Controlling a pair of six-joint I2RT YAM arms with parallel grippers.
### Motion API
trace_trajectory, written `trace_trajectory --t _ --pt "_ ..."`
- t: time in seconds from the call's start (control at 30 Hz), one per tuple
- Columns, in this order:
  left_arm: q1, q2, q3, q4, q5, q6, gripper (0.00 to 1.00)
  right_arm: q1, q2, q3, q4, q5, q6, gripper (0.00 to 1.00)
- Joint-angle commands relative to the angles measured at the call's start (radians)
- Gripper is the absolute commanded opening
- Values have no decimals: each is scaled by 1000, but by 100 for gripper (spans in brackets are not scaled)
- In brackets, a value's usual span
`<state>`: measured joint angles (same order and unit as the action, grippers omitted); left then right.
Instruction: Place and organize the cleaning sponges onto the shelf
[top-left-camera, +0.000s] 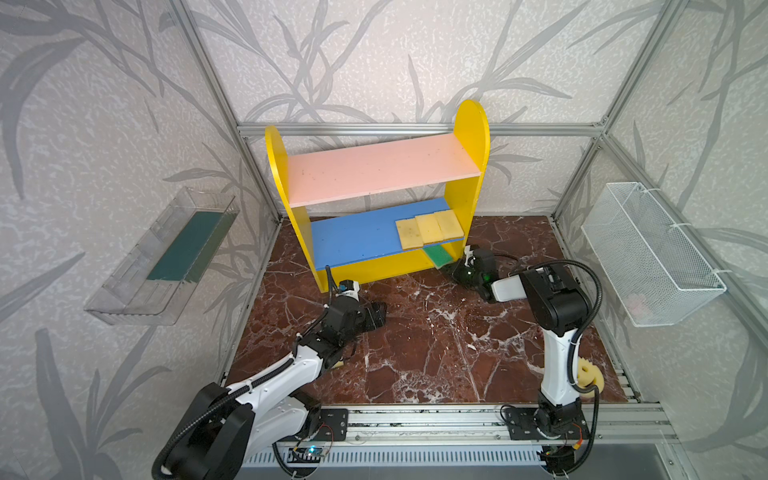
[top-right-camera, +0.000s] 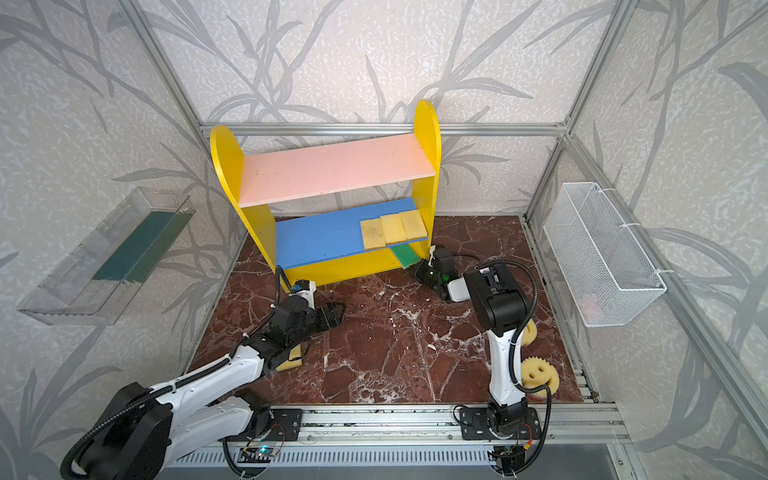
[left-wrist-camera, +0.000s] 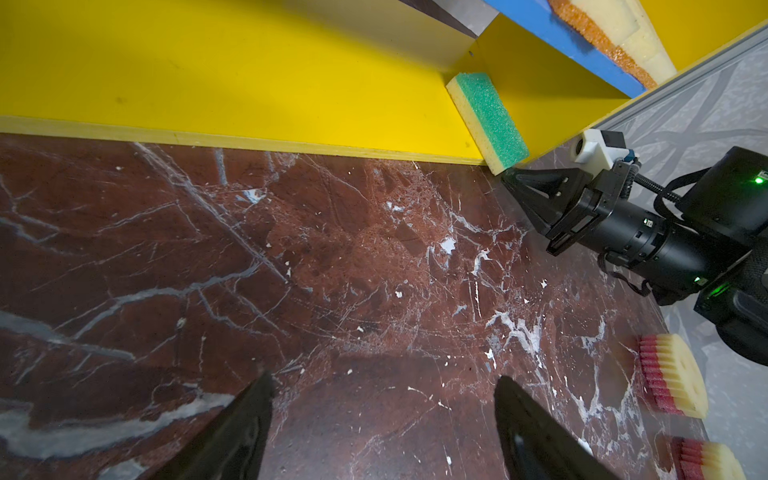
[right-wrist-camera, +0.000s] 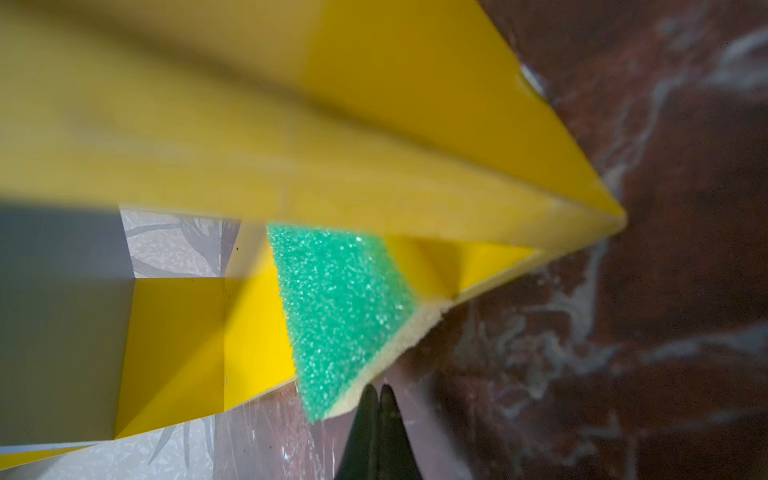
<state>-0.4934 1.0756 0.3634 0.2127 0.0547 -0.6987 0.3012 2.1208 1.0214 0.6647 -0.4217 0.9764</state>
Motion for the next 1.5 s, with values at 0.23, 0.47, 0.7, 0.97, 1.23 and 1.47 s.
trace_trajectory --t 0.23,0.47,0.7,0.97,1.23,1.47 --pt "12 -22 21 -38 5 10 85 0 41 53 41 -38 7 0" --pt "11 -113 83 -281 -51 18 89 -2 -28 9 28 -56 -20 11" --pt "12 -254 176 -715 -276 -38 89 -4 -169 -143 27 -77 -47 51" --pt "10 -291 126 -854 -328 -82 96 -4 -342 -308 -27 -157 -114 81" --pt "33 -357 25 -809 -336 -90 99 21 -490 -414 -19 -186 -128 92" --pt "40 -205 63 -874 -412 -179 99 33 -549 -433 -66 -184 -145 92"
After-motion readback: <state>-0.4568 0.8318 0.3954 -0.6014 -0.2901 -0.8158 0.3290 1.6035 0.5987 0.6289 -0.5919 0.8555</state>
